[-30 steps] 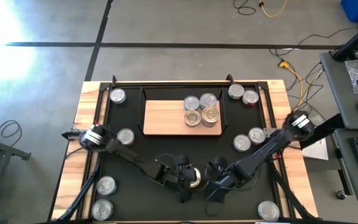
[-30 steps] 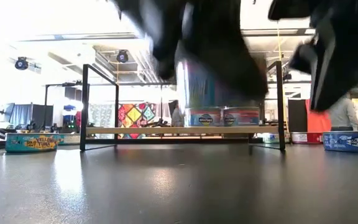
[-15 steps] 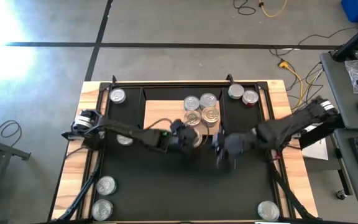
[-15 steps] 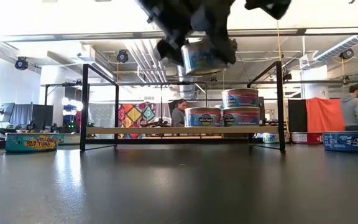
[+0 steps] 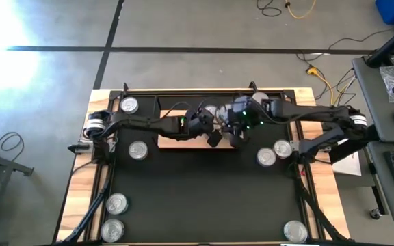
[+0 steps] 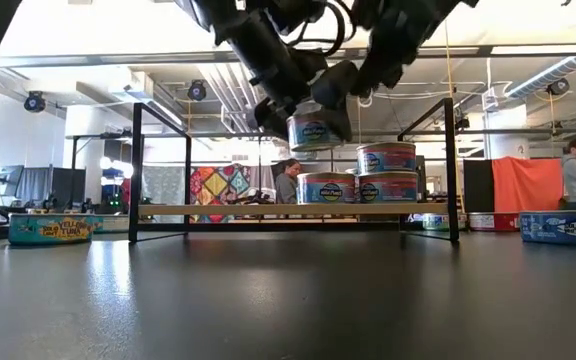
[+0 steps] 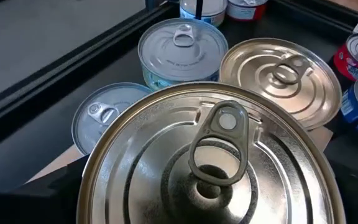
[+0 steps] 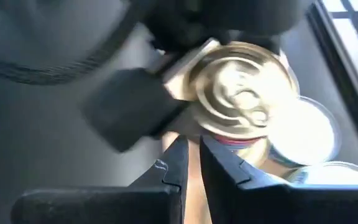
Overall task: Stack canned seafood by type on shelf
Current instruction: Stack the bottom right blue tuna can on the blue tuna can
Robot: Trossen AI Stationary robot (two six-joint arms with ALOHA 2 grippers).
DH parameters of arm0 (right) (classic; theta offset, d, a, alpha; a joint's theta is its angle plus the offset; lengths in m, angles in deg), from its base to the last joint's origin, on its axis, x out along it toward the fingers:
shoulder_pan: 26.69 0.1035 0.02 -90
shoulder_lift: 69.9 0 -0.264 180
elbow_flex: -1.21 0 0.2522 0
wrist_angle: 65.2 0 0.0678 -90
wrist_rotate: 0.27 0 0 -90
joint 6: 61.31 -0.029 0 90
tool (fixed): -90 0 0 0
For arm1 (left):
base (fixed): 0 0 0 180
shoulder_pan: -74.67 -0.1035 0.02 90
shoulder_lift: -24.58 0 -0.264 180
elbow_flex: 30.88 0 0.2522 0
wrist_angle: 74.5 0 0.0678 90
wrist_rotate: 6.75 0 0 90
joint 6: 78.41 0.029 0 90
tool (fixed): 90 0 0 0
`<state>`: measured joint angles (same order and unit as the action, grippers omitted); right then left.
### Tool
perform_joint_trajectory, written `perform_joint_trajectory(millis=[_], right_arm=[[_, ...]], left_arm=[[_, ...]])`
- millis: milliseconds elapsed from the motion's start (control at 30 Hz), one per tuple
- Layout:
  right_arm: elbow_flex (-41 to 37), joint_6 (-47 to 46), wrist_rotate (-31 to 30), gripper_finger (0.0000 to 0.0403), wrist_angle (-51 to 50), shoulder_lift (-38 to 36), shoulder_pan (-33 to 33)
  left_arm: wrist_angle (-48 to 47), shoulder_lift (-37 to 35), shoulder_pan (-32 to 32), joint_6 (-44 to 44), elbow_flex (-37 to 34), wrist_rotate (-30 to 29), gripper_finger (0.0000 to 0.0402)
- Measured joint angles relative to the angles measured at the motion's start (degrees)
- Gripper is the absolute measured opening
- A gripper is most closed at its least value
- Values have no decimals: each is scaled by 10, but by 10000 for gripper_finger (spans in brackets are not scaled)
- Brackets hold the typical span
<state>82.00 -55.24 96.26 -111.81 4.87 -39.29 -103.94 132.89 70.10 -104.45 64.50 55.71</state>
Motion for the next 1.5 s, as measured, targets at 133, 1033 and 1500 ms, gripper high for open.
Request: perform_joint_trajectory(millis=[133,1033,1500], right_arm=[[1,39,2,33,45,20,-29],[-2,94,162,33,79,152,-108],[-3,94,162,33,64,153,-113]], left_arm=[[10,15,0,-8,0,1,379],[49,57,2,72,0,1,396],[-32,11,7,98,0,34,396]])
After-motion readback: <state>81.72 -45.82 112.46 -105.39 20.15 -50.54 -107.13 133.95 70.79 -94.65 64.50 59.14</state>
